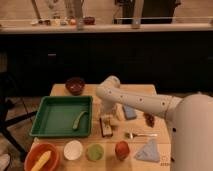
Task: Place eraser in tray
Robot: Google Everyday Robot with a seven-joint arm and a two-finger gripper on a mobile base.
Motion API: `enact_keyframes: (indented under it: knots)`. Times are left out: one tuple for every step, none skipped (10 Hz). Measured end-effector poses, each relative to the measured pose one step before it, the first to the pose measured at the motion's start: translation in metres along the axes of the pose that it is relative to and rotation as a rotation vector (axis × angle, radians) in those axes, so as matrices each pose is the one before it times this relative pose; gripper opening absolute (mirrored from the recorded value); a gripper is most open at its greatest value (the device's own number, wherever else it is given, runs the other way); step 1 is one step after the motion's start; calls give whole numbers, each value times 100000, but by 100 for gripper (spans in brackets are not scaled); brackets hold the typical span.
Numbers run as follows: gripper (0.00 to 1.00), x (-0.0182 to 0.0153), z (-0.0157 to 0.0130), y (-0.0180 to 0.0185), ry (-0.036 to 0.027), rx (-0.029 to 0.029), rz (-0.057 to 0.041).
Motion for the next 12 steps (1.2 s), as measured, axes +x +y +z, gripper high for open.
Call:
enact_keyframes:
  knots:
    - [80,92,432,-458,-1201,646,-161]
    - [80,-11,329,-709,-833,487,-839]
    - [80,-52,274,-390,-825,345,-578]
    - [80,120,501,161,-1083,50,166]
    - [79,114,476,177,-1010,82,213]
    - [73,66,308,-104,-692,97,-279]
    - [64,27,261,-92,-570,109,-404]
    - [53,95,86,97,-341,122,-57]
    - [44,64,43,94,-176,0,-167]
    - [33,48,27,101,61,-213,-335]
    - [21,-71,-154,-8,680,-639,-1043]
    - [13,-51,-512,-120,939,-328,-859]
